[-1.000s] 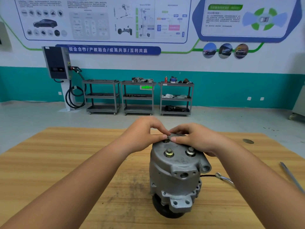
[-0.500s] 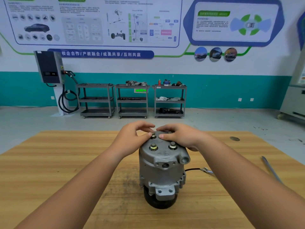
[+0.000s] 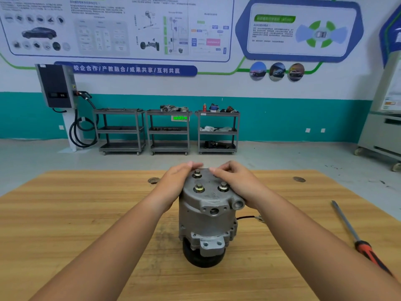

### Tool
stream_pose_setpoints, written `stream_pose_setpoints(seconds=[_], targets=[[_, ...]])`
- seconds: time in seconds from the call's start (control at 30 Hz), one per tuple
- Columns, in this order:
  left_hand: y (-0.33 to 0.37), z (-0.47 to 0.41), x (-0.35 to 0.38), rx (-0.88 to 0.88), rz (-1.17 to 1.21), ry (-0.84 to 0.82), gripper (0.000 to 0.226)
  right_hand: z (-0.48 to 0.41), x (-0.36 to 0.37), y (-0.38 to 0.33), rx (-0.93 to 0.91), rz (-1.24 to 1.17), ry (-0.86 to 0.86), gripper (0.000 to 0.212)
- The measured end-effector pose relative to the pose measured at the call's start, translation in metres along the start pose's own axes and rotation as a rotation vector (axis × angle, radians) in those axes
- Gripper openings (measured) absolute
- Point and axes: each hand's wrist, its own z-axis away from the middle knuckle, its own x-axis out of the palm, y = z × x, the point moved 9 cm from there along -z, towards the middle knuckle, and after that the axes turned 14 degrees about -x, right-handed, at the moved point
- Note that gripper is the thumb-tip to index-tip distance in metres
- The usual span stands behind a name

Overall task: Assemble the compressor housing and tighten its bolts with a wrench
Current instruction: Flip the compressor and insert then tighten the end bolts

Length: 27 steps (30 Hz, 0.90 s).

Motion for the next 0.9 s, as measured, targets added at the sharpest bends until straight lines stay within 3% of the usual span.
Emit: stream_pose_setpoints(seconds=[0.07,0.13,0.2,0.33,0.43,0.5,0.6,0.7,0.77,0.83,0.9], targets=[[-0.004,0.003,0.001,-0.029,0.051,-0.010,0.028,0.007,-0.002,0.002,0.003,-0.044,0.005,0.037],[-0.004,0.008,-0.002,0.000,0.112,-0.007,0.049,0.013,-0.008,0.000,-0.030,-0.167,0.058,0.025],[0.006,0.017,-0.002,0.105,0.088,-0.008,0.057,0.020,-0.013,-0.003,-0.086,-0.255,0.084,0.022],[0.016,0.029,0.002,0.251,-0.178,0.077,0.021,0.032,-0.006,-0.012,-0.183,-0.124,-0.060,0.018],[0.016,0.030,-0.001,0.274,-0.230,0.110,0.020,0.033,-0.010,-0.006,-0.184,-0.063,0.017,0.006],[0.014,0.032,0.000,0.267,-0.209,0.028,0.013,0.035,-0.011,-0.006,-0.198,-0.067,0.082,0.015],[0.008,0.035,-0.004,0.246,0.023,-0.166,0.038,0.040,-0.007,-0.005,-0.187,-0.193,0.098,0.037],[-0.002,0.041,-0.024,0.234,0.344,-0.116,0.054,0.047,-0.031,0.019,-0.135,-0.307,0.224,0.046],[0.007,0.068,-0.034,0.427,0.297,0.086,0.057,0.058,-0.072,0.053,-0.054,-0.100,0.369,0.038],[0.027,0.112,-0.022,0.742,0.155,0.237,0.056,0.072,-0.119,0.101,0.103,0.247,0.419,0.028],[0.037,0.152,0.026,0.976,0.051,0.140,0.047,0.084,-0.146,0.150,0.272,0.547,0.302,0.040]])
